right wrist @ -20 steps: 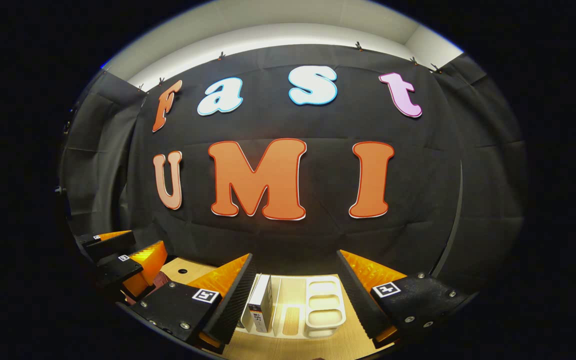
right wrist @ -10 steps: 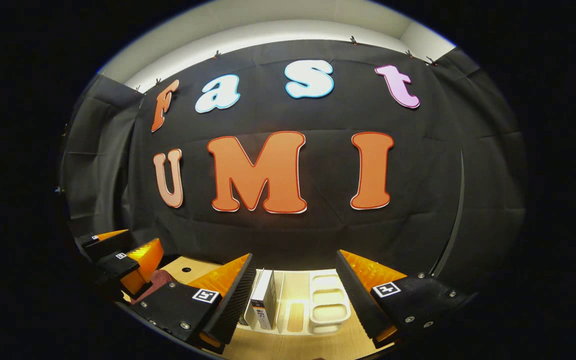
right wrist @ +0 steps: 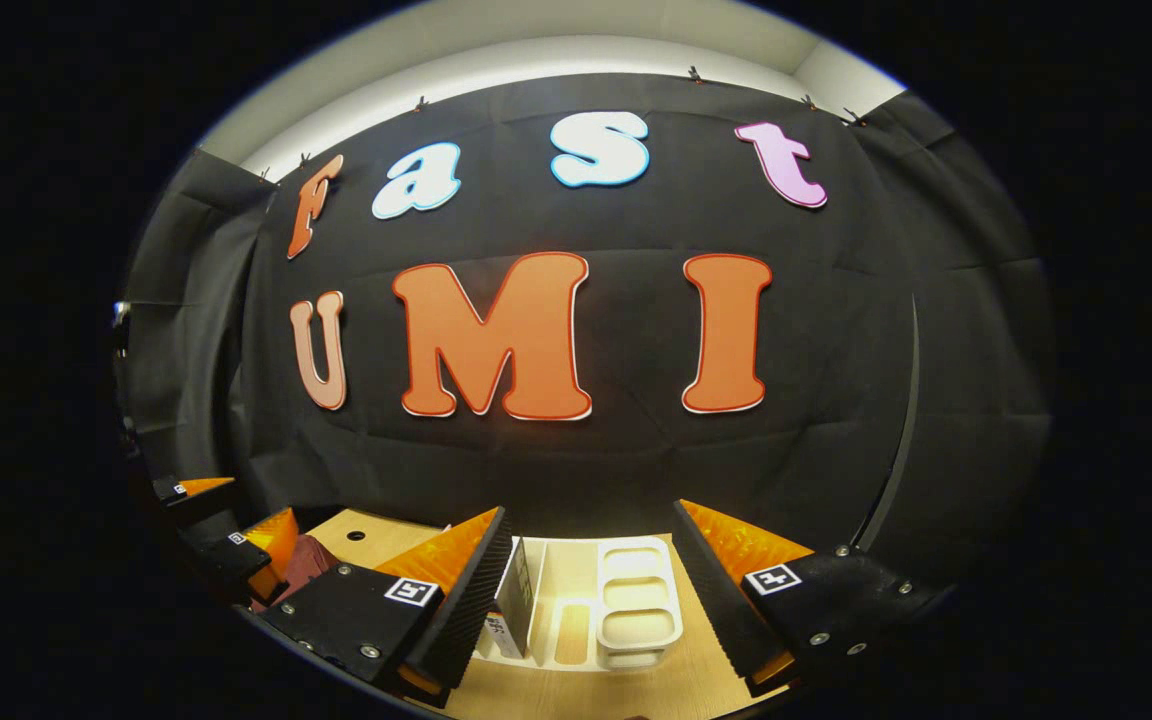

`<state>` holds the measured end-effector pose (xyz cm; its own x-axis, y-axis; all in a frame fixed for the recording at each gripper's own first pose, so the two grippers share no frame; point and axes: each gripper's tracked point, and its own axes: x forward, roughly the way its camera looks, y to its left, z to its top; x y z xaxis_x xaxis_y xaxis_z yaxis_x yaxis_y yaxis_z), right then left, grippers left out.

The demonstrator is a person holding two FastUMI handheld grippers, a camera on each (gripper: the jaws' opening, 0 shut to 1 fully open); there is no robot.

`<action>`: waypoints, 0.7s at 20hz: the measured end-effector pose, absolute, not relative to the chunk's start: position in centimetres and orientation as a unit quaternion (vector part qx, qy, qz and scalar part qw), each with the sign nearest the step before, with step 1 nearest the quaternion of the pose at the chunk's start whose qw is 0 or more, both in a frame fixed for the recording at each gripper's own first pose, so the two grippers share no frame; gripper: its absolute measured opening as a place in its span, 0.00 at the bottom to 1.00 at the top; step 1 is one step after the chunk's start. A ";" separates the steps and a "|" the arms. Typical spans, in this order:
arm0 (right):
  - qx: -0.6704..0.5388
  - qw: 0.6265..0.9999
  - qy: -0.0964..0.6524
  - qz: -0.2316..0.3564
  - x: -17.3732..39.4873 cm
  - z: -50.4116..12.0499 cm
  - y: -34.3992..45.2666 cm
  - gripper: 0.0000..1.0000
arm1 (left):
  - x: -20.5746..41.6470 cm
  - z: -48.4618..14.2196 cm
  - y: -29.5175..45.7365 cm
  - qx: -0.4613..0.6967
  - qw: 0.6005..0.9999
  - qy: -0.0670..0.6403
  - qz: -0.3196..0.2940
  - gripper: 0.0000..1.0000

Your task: Open the schoolbag, grab two books from the bookshelf and put them into the schoolbag.

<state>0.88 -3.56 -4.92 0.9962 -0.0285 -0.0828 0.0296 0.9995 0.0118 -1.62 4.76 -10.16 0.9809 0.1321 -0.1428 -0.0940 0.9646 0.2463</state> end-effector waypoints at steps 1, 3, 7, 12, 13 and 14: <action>0.005 0.999 0.046 -0.017 1.2 -5.4 -4.0 0.95 | -1.8 -11.7 5.3 0.136 0.984 0.095 0.062 0.96; -0.001 0.998 0.052 -0.021 2.0 -6.1 -4.8 0.95 | -2.7 -15.4 6.7 0.165 0.971 0.154 0.073 0.97; -0.014 0.997 0.068 -0.020 3.7 -8.0 -5.7 0.95 | -3.5 -21.2 9.8 0.220 0.945 0.225 0.090 0.99; -0.014 0.996 0.088 -0.012 5.6 -10.1 -5.6 0.95 | -5.6 -28.1 10.8 0.299 0.906 0.293 0.071 0.99; -0.016 0.996 0.090 -0.010 5.9 -10.6 -5.6 0.95 | -6.2 -29.4 10.9 0.314 0.898 0.302 0.070 0.98; -0.018 0.995 0.093 -0.010 6.1 -10.9 -5.6 0.95 | -6.4 -30.6 11.3 0.332 0.888 0.310 0.070 0.99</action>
